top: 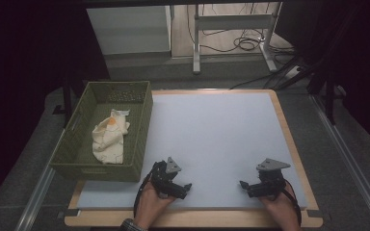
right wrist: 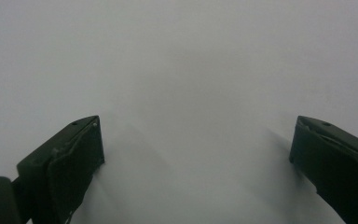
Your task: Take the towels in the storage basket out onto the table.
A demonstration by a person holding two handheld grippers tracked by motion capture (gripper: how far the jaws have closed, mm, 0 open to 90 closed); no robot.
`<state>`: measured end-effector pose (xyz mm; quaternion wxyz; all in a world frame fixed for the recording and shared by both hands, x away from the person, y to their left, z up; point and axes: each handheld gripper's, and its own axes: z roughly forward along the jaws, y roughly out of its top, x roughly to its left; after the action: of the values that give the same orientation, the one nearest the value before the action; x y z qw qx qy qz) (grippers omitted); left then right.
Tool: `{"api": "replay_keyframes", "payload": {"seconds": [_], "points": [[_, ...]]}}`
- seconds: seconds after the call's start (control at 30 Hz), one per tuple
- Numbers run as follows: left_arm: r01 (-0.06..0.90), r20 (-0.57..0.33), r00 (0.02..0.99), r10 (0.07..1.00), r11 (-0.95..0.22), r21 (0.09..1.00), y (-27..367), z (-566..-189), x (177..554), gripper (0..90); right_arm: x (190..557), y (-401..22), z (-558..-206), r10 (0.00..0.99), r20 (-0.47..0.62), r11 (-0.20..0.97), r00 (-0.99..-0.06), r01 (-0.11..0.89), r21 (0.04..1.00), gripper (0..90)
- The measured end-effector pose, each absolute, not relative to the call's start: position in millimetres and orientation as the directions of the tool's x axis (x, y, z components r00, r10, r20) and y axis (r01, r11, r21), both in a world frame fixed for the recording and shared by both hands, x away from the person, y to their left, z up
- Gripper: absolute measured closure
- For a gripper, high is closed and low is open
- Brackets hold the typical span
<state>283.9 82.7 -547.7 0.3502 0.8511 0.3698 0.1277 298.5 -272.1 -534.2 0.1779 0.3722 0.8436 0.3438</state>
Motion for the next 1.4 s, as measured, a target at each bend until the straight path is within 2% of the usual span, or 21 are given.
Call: {"api": "replay_keyframes", "payload": {"seconds": [0.5, 0.77, 1.4], "points": [[0.545, -0.044, 0.691, 0.721, -0.48, 0.688, 82, -547, 284, 0.1, 298, -272, -534, 0.751, -0.044, 0.486, -0.659, 0.506, 0.712, 3.0], [0.537, -0.055, 0.715, 0.697, -0.497, 0.681, 79, -542, 285, 3.3, 298, -272, -534, 0.751, -0.045, 0.487, -0.659, 0.506, 0.712, 3.0], [0.501, -0.063, 0.77, 0.634, -0.542, 0.675, 65, -508, 297, 0.0, 298, -272, -534, 0.751, -0.045, 0.487, -0.659, 0.506, 0.712, 3.0]]}}
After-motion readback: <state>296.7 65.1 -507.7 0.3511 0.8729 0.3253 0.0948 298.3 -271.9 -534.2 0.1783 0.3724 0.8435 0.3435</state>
